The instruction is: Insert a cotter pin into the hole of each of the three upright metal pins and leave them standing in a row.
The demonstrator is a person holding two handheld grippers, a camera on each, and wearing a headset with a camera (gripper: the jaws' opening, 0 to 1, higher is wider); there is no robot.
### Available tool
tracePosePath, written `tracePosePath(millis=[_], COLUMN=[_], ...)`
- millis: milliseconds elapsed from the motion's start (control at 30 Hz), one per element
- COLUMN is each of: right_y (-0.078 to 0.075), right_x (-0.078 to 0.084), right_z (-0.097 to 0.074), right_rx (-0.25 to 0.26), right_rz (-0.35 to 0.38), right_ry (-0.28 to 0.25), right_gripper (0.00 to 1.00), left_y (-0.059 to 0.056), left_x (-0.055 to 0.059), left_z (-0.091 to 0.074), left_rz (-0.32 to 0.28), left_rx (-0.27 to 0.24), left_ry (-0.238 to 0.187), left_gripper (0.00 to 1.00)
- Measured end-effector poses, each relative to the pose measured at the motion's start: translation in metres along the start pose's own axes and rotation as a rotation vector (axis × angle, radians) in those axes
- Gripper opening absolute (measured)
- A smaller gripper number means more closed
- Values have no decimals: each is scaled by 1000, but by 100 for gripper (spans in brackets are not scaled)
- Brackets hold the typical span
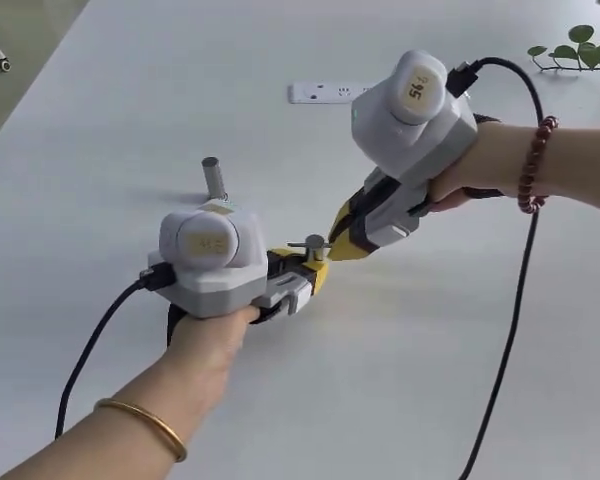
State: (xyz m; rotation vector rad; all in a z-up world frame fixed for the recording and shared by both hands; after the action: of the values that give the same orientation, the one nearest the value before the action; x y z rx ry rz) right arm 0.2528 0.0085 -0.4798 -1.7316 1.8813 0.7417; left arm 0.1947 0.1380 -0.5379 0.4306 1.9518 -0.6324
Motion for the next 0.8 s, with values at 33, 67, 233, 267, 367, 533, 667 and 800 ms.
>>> tracePosePath(millis=[33,67,233,267,367,533,667,800], right_y=[0,0,0,0,1,0,0,0], right_x=[1,1,2,2,1,-2,-3,-3], right_z=[-1,-3,-8,-8,-5,-2,-1,-1], right_rx=[0,-2,1,-2,-7,-8,-15,-16], right_rz=[3,9,38,38,26,19,-3,-5], right_ry=[1,-2,-25,-24,-19,-23,-17,-16], right_gripper=[6,5,0,0,0,0,0,0], left_y=[0,0,0,0,0,0,0,0], left_x=[0,0,1,1,1,1,1,2], left_z=[0,0,-1,-1,-1,-1,-1,-1], left_rz=[1,0,-4,-4,-2,-5,-6,-7], left_rx=[-1,-3,-8,-8,-7,-6,-6,-7], left_ry=[0,-1,-3,-3,-2,-3,-5,-5], left_gripper=[13,13,13,13,13,13,13,13])
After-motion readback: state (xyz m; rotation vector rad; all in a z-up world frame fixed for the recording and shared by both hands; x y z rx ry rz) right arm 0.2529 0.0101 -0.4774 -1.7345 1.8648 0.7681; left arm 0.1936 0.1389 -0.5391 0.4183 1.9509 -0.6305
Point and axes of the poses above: the centre of the closed fingertips' face, and the gripper's own axes: z roughly forward along the fingers, y roughly to its left, x roughly out of its underside, the point moved 10 cm from there along -z, roughly backward along the fingers, and after that the axes turned 7 degrees about -y, right-handed, at the moved point
